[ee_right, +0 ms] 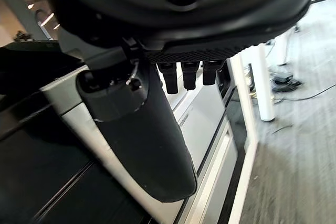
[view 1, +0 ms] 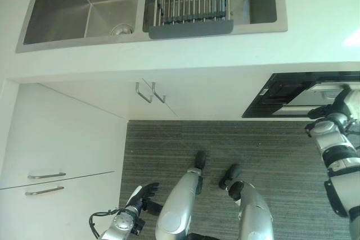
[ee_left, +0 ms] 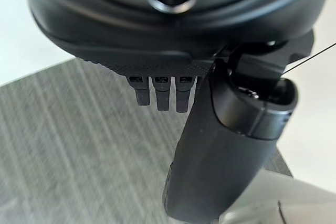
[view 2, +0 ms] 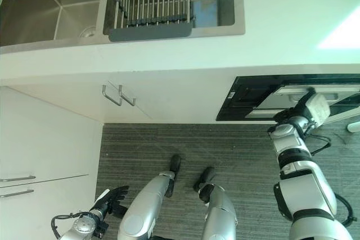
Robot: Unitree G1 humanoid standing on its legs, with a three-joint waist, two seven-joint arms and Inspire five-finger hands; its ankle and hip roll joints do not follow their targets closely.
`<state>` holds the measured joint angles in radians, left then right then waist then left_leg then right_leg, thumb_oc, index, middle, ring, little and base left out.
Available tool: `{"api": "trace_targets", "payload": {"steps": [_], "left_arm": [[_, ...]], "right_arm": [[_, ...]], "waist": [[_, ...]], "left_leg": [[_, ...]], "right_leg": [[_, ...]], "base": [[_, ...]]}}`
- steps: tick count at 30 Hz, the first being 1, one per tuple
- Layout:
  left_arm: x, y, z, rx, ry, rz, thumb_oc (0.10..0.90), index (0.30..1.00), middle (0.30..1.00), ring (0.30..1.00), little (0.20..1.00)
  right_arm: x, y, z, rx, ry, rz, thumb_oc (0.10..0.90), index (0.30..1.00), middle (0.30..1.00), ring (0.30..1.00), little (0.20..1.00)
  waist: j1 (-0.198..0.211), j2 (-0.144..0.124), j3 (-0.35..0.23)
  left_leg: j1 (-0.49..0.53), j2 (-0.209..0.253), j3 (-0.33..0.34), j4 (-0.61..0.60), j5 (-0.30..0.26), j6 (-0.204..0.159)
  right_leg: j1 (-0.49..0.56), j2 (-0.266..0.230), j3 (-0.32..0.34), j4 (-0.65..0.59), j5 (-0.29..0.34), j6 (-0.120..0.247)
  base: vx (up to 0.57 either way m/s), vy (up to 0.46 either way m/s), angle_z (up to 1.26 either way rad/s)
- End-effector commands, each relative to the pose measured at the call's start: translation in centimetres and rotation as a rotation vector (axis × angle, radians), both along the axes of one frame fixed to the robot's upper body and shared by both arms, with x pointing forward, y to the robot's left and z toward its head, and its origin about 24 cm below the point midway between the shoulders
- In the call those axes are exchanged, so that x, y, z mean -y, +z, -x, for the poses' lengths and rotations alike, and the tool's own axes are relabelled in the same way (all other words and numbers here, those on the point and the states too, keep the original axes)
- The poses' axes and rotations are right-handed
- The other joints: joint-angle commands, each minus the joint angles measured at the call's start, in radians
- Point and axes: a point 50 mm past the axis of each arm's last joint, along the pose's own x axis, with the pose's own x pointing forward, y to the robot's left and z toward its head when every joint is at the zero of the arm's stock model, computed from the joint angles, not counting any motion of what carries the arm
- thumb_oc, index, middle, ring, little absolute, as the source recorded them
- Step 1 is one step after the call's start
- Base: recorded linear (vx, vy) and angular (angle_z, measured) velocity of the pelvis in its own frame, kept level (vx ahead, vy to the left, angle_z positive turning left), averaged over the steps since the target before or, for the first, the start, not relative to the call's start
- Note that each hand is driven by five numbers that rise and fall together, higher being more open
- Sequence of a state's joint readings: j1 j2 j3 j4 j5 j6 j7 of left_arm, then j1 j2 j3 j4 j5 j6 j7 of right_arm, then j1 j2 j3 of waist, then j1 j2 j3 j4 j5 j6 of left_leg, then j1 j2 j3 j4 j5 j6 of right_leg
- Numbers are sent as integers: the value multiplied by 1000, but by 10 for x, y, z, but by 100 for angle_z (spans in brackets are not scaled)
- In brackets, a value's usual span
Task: Place the dishes in the dishwasher.
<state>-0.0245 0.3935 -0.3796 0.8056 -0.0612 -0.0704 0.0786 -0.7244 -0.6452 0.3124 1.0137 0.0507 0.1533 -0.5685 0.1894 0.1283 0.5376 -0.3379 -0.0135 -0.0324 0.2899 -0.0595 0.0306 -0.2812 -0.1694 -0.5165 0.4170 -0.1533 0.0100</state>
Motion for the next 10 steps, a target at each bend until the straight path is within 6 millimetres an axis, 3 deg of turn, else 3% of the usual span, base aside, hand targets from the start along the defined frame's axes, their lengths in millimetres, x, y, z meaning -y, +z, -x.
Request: {"api": "trace_targets", "payload": {"steps": [1,2,3,4,5,6,7,8,10], "left_arm": [[-27,23,-17,155,65,-208,800,900,900,900,900],[-33,30,-24,203,97,-225,800,900,900,900,900],[-33,30,-24,201,96,-227,800,900,900,900,900],[-39,39,-31,254,130,-244,800,900,900,900,900],[-42,41,-32,266,136,-259,800,900,900,900,900],[-47,44,-32,278,153,-264,800,900,900,900,900],[-53,45,-27,279,184,-275,800,900,900,900,900],[-53,45,-27,279,184,-277,800,900,900,900,900],[-56,41,-20,252,207,-276,800,900,900,900,900]], "right_arm": [[-64,57,-31,333,333,70,800,900,900,900,900],[-65,24,-18,278,324,27,800,900,900,900,900],[-65,23,-17,277,323,26,800,900,900,900,900],[-62,-7,0,222,308,-10,800,900,900,900,900],[-61,-20,9,199,302,-24,800,900,900,900,900],[-55,-40,25,165,281,-57,800,900,900,900,900],[-47,-72,55,71,271,-96,800,900,900,900,900],[-46,-74,57,60,269,-99,800,900,900,900,900],[-44,-100,83,-35,269,-134,800,900,900,900,900]], "waist": [[31,16,-18],[4,8,-18],[5,8,-18],[-21,0,-18],[-32,-4,-19],[-48,-11,-28],[-78,-25,-52],[-80,-25,-55],[-117,-37,-84]], "left_leg": [[35,44,53,10,16,-40],[55,53,61,10,10,-40],[57,54,61,10,10,-40],[76,61,71,10,0,-41],[87,64,75,10,-4,-41],[99,70,81,10,-11,-42],[126,81,95,10,-27,-43],[129,83,97,10,-29,-43],[158,93,112,10,-48,-48]], "right_leg": [[120,-4,122,150,-151,-27],[135,3,133,126,-140,-23],[139,4,133,123,-139,-23],[156,13,143,91,-127,-17],[167,17,147,74,-120,-14],[182,22,153,47,-110,-10],[213,33,161,-9,-90,-1],[217,34,162,-16,-87,0],[248,48,178,-80,-65,9]], "base": [[10,36,53],[-5,10,53],[-27,10,32],[-30,4,-28],[-39,3,-34],[-30,-1,-17],[0,0,0],[-22,13,-11],[-12,30,-32]]}}
